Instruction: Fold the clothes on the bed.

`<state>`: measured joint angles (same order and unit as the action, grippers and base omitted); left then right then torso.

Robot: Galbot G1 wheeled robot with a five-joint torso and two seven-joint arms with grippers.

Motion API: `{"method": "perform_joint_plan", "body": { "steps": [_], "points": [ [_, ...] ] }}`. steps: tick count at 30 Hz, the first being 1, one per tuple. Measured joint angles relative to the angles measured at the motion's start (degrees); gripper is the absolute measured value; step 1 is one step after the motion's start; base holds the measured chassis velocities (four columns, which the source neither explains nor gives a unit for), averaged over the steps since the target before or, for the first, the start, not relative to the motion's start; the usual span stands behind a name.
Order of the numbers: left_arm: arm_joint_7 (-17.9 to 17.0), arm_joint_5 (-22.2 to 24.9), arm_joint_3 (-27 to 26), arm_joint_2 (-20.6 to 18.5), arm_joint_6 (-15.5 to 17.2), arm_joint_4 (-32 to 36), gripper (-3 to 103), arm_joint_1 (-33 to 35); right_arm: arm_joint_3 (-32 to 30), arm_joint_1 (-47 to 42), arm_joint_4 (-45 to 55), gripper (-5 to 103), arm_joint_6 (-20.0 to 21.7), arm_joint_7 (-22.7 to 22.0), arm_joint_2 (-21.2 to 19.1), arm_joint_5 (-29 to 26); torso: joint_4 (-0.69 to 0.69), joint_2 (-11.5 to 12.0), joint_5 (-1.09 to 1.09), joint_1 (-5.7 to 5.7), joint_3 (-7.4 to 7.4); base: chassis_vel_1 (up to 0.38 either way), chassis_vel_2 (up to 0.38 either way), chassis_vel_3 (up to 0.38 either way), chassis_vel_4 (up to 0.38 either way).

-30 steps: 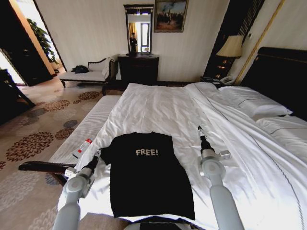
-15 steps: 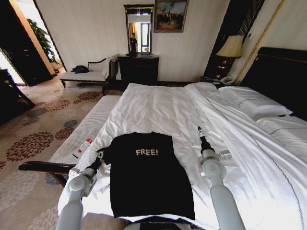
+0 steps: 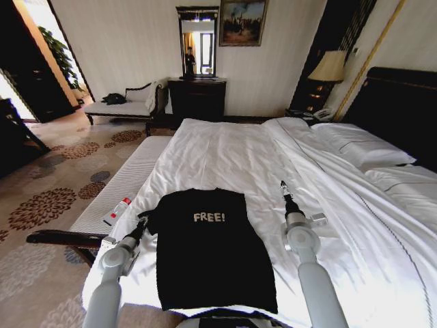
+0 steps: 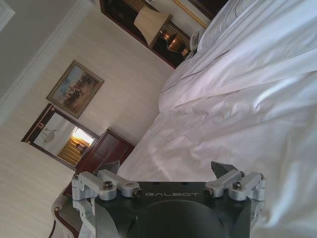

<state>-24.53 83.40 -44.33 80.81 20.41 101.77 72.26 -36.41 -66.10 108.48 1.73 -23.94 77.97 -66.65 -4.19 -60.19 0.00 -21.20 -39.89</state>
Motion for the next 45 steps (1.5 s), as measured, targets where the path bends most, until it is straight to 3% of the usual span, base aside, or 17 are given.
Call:
{"method": "perform_joint_plan", "body": {
  "steps": [3, 6, 8, 11, 16, 18, 19, 23, 25, 28, 34, 45],
  "points": [
    [0.0, 0.0, 0.0, 0.0, 0.0, 0.0, 26, 0.0, 0.0, 0.0, 0.0, 100, 0.0, -0.1, 0.0, 0.1, 0.00, 0.0, 0.00, 0.00, 0.00, 0.000, 0.000, 0.000, 0.000],
    [0.1, 0.0, -0.1, -0.1, 0.0, 0.3, 10, 0.1, 0.1, 0.1, -0.2, 100, 0.1, -0.2, -0.1, 0.3, 0.00, 0.0, 0.00, 0.00, 0.00, 0.000, 0.000, 0.000, 0.000],
    [0.2, -0.1, -0.1, -0.2, 0.0, 0.6, 10, 0.2, 0.1, 0.2, -0.3, 100, 0.1, -0.3, -0.2, 0.4, 0.00, 0.0, 0.00, 0.00, 0.00, 0.000, 0.000, 0.000, 0.000],
    [0.2, -0.1, -0.1, -0.7, 0.0, 1.6, 1, 0.4, 0.2, 0.5, -0.6, 100, 0.2, -0.6, -0.6, 0.6, 0.00, 0.0, 0.00, 0.00, 0.00, 0.000, 0.000, 0.000, 0.000],
    [0.5, -0.4, 0.1, -1.6, 0.0, 2.7, 0, 0.5, 0.2, 0.8, -0.7, 100, 0.3, -0.4, -0.8, 0.9, 0.00, 0.0, 0.00, 0.00, 0.00, 0.000, 0.000, 0.000, 0.000],
    [2.5, -4.8, 2.1, -4.5, -0.7, 4.0, 0, 0.0, 0.4, 0.9, -0.7, 100, 0.2, 0.5, -1.0, 1.5, 0.00, 0.0, -0.01, 0.00, 0.00, 0.000, 0.000, 0.000, 0.000],
    [2.5, -4.8, 2.1, -4.5, -0.7, 4.0, 0, 0.0, 0.4, 0.9, -0.7, 100, 0.2, 0.5, -1.0, 1.5, 0.00, 0.0, -0.01, 0.00, 0.00, 0.000, 0.000, 0.000, 0.000],
    [4.5, -10.2, 9.7, -12.3, -1.6, 5.9, 0, -2.2, 1.1, 1.2, -0.9, 100, 0.2, 0.7, -1.2, 1.8, -0.01, 0.0, 0.00, 0.00, 0.00, 0.000, 0.000, 0.000, 0.000],
    [4.5, -10.6, 10.7, -13.1, -1.7, 6.1, 0, -2.6, 1.3, 1.2, -1.0, 100, 0.2, 0.7, -1.2, 1.8, -0.01, 0.0, 0.00, 0.00, 0.00, 0.000, 0.000, 0.000, 0.000],
    [4.7, -13.8, 16.7, -17.3, -1.7, 7.0, 0, -4.0, 3.0, 2.1, -1.8, 100, 0.1, 0.6, -1.0, 2.4, -0.02, 0.0, -0.01, 0.00, 0.00, 0.000, 0.000, 0.000, 0.000],
    [5.2, -17.6, 21.3, -19.1, -1.8, 6.1, 0, -4.8, 5.1, 3.3, -2.9, 100, 0.1, 0.6, -0.9, 2.8, 0.02, 0.0, -0.01, 0.00, 0.00, 0.000, 0.000, 0.000, 0.000],
    [8.0, -17.4, 29.6, -19.6, -2.7, 2.4, 0, -11.1, 4.9, 2.9, -3.2, 100, 0.1, 0.5, -0.6, 3.7, 0.00, 0.0, 0.00, 0.00, 0.00, 0.000, 0.000, 0.000, 0.000]
  ]
}}
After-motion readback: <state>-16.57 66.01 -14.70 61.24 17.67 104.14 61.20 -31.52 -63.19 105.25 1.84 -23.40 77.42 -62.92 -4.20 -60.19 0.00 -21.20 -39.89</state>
